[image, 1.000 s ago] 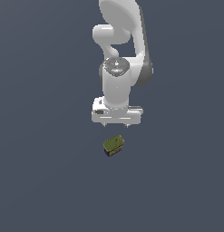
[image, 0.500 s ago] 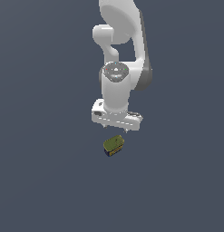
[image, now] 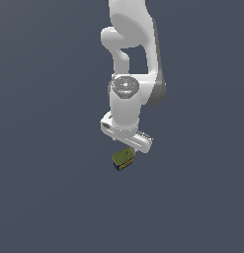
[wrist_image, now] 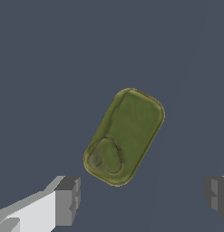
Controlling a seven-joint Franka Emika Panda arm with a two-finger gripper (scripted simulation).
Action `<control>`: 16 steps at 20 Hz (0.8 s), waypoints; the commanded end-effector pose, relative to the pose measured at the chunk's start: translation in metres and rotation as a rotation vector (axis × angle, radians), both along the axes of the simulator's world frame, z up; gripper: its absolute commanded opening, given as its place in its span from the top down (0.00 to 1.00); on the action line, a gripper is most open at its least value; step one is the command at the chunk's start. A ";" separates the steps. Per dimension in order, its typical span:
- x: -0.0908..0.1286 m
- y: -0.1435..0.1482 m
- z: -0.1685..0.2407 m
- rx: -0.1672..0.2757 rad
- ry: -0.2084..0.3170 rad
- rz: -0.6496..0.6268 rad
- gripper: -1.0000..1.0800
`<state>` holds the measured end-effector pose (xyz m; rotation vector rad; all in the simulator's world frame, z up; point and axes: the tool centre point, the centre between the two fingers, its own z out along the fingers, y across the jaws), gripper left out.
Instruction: Pick up the object and move it to a goal position.
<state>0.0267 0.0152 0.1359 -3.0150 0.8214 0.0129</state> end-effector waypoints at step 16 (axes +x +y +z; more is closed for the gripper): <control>0.021 -0.004 -0.023 -0.016 0.002 -0.422 0.04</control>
